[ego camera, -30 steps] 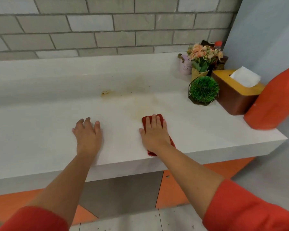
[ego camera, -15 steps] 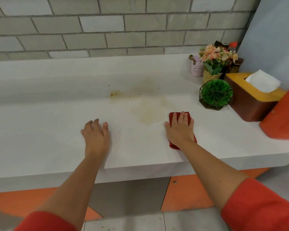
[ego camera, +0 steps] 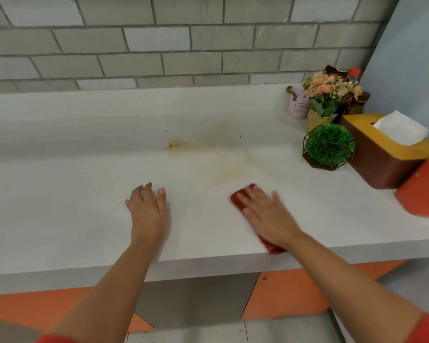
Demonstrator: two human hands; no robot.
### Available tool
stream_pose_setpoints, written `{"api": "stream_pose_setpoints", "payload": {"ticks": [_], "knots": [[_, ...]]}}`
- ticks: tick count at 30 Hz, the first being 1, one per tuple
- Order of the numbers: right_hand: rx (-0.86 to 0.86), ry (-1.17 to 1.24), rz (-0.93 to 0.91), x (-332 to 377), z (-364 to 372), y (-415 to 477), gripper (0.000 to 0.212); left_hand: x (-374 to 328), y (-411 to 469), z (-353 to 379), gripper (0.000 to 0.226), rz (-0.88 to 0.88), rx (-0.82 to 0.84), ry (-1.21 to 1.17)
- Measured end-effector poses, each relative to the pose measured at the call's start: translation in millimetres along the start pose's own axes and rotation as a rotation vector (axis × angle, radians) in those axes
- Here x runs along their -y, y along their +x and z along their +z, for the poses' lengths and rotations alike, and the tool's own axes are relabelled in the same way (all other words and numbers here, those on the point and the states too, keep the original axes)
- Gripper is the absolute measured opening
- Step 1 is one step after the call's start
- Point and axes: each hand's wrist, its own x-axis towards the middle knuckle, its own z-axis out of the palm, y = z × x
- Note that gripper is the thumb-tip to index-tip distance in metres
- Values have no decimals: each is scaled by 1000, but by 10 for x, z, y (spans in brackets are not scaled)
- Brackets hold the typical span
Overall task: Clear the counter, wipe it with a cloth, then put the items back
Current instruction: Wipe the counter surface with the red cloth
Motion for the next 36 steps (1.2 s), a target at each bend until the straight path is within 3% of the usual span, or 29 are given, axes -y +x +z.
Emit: {"api": "stream_pose_setpoints", "payload": {"ticks": [3,6,8,12,14,16,17,20,24,26,29,32,34,36], "knots": [[-35,-52,292,-223,-30,326,53,-9,8,-4,50,2,3,-8],[-65,-53,423,21,19,637,55,-7,5,6,50,14,6,-6],[-68,-40,361,383,97,698,57,11,13,23,50,23,2,-13],[-18,30,-7,987,200,384,55,43,25,44,50,24,-20,-43],[1,71,-142,921,183,207,54,51,24,29,49,31,-27,-79],[-29,83,-158,700,152,124,65,68,13,1,48,38,-24,-110],[-59,68,-109,554,140,139,68,67,8,-8,48,35,-21,-130],[-91,8,173,257,95,400,51,61,8,-18,48,9,-24,-178],[-142,-36,413,576,152,817,52,47,11,-16,48,-19,-24,-238],[-135,-9,325,896,234,903,53,57,8,-20,47,-27,-60,-279],[-64,29,37,1291,274,714,54,50,-1,-43,44,-19,-116,-343],[-52,64,-182,1315,252,293,61,44,-6,-71,43,-35,-124,-383],[-34,87,-171,1082,204,152,51,39,-11,-79,43,-42,-128,-398],[-63,59,-41,761,132,177,49,33,-11,-79,43,-46,-131,-413]]}}
